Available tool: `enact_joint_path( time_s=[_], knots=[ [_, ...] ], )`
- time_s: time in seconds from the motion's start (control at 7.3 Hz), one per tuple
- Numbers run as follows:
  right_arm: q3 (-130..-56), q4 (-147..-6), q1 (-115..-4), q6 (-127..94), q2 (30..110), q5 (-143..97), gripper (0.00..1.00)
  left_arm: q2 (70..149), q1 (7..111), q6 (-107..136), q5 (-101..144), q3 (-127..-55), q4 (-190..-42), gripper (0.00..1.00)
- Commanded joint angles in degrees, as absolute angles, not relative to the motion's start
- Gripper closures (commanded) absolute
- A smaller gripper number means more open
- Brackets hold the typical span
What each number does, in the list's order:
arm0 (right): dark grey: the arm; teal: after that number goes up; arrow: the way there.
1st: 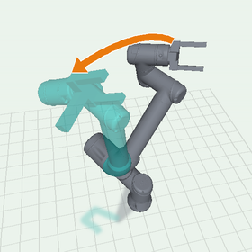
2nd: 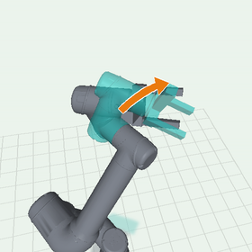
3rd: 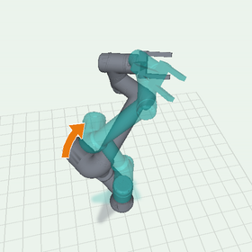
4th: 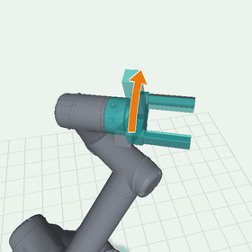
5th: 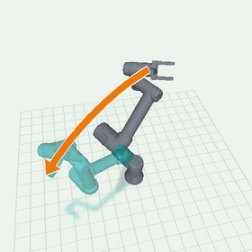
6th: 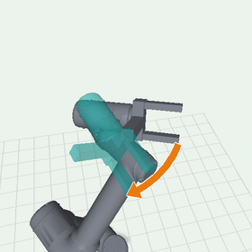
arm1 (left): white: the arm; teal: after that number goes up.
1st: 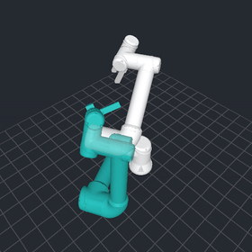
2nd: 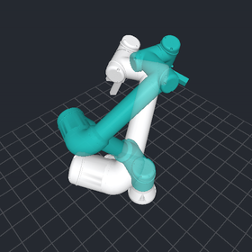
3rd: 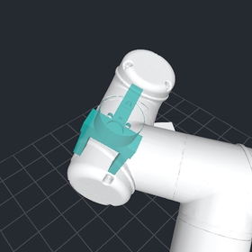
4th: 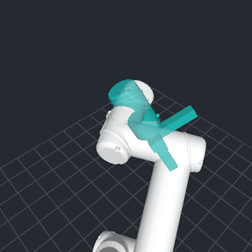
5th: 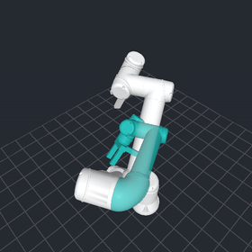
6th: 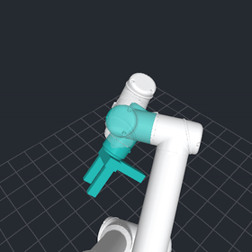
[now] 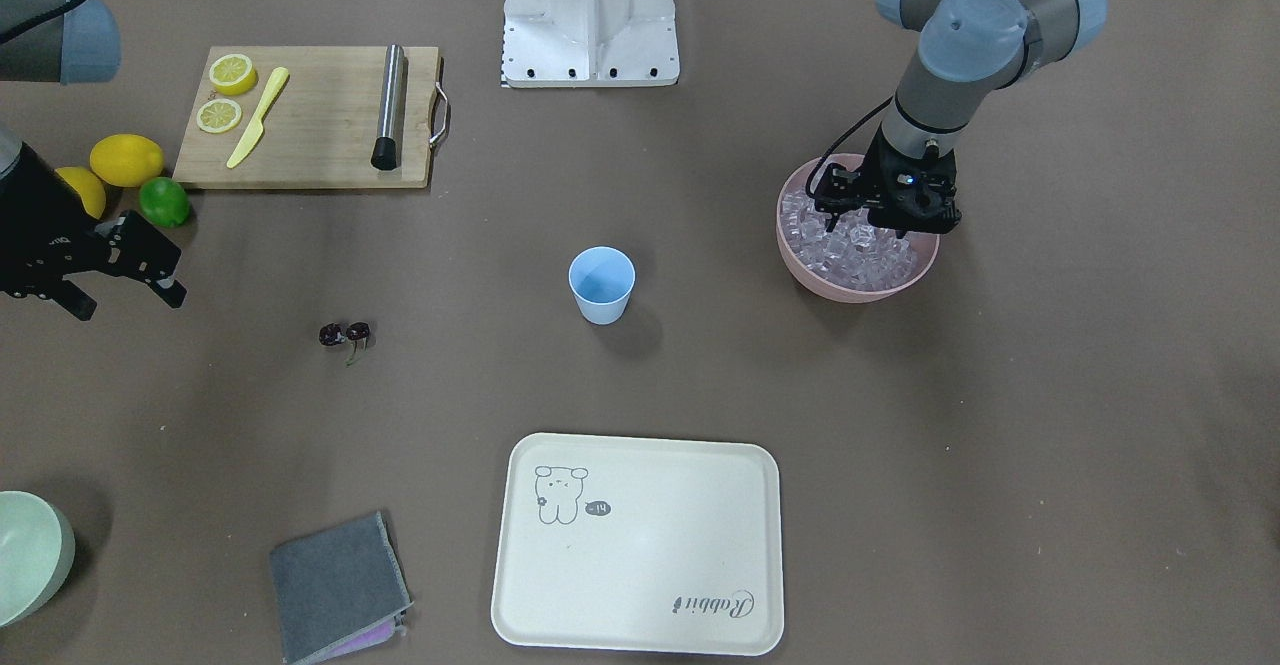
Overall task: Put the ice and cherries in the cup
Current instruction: 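Lower the left gripper into the bowl and grasp an ice cube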
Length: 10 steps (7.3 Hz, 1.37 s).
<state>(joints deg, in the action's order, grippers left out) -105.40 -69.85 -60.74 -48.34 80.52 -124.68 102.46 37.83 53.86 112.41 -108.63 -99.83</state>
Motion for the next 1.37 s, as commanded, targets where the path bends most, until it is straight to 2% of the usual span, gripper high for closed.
enact_joint_path(
  time_s=[0.0, 0.27, 0.69, 1.1, 1.23],
  knots=[
    [-105.56, -69.79, -60.73, -48.34, 80.86, -124.45, 0.01, 102.3, 37.35, 55.36, 112.41, -108.72, -99.84, 0.08],
    [-105.64, -69.79, -60.73, -48.34, 81.21, -124.37, 0.01, 102.66, 36.56, 56.87, 112.33, -108.55, -99.84, 0.15],
    [-105.73, -69.79, -60.56, -48.34, 81.74, -123.66, 0.01, 102.74, 36.56, 56.69, 112.32, -108.28, -99.84, 0.32],
    [-106.95, -69.7, -60.47, -48.34, 83.22, -123.4, 0.01, 102.66, 36.65, 56.34, 112.32, -109.15, -100.63, 0.62],
    [-107.4, -69.7, -60.38, -48.34, 83.32, -123.4, 0.01, 102.31, 36.65, 56.34, 112.32, -109.77, -100.63, 0.76]
  ],
)
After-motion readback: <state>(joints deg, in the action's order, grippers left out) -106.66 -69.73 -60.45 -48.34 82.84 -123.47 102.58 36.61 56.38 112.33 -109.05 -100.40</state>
